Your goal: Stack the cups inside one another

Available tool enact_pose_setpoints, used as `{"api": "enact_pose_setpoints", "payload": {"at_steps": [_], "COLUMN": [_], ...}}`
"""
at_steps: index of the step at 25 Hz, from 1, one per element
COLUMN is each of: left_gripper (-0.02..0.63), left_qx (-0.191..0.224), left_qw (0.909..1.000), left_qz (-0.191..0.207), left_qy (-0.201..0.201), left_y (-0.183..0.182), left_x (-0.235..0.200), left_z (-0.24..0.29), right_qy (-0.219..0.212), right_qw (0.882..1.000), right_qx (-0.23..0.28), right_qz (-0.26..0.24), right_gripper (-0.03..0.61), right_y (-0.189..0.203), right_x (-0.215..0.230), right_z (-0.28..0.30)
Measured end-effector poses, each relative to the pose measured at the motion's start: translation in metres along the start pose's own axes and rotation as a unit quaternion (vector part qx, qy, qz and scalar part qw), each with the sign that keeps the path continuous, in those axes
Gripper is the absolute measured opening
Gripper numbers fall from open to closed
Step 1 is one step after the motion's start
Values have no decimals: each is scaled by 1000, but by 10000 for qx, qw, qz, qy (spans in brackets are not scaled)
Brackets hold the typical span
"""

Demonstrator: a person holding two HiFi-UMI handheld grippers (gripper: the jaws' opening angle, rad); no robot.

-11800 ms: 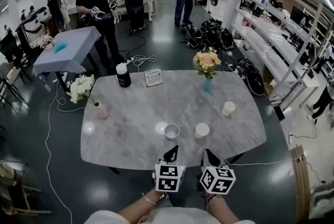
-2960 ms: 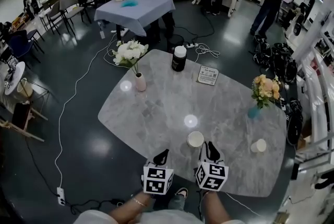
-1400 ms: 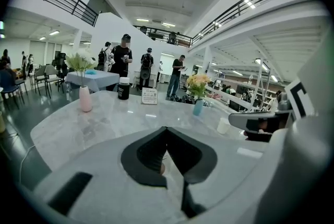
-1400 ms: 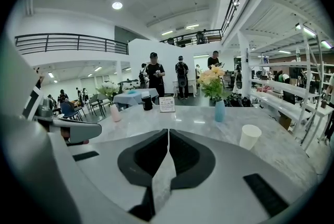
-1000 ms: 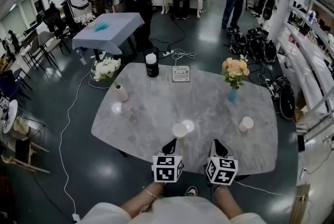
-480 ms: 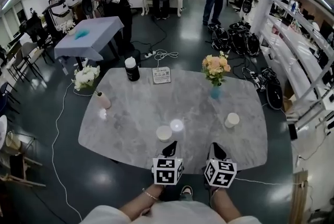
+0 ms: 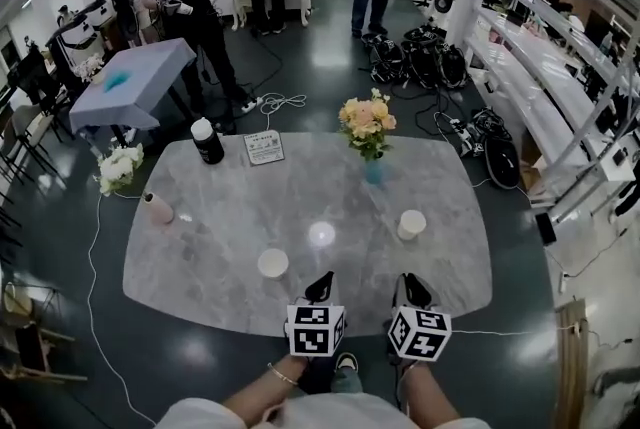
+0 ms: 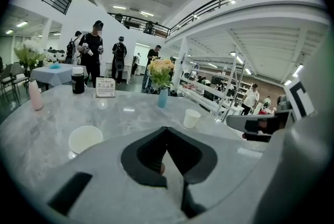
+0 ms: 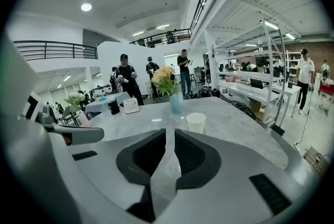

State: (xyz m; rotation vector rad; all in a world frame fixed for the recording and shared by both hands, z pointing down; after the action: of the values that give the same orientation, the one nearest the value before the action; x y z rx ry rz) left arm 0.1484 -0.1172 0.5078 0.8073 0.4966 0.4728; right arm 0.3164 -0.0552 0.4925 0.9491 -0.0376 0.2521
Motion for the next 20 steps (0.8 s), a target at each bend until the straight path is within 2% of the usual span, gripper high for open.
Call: {"api": "enact_pose_setpoints", "payload": {"at_steps": [4,6,20], "left_gripper": [-3,-3,-3], "left_qx": [-112,-198,-577], "left_qw": [9999,9998,9982], "left_qz": [60,24,-2], "left_qy": [39,75,162], "left_y": [-3,-4,-15], "left_x": [13,16,35], "left_z": [23,36,128], "right_qy": [14,-4,-131], "right_qw": [9999,9997,9980], "right_qx": [-80,-141,-488], "right_qz": [131,184,389], "right_gripper": [20,58,130], "right_y": [0,0,-6], "right_x": [23,32,84], "right_z": [15,25,109]}}
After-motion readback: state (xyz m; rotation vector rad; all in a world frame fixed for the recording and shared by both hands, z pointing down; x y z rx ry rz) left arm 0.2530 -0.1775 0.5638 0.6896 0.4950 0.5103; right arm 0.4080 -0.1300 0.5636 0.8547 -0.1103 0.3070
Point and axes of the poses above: the fingertips, and each gripper's own axes: z forward along the fingers, x to its right, y out of its underside, the point moved 4 cm from there along -z, backward along the fingers, and after that the axes turned 9 degrees about -x, right-handed, at the moved point
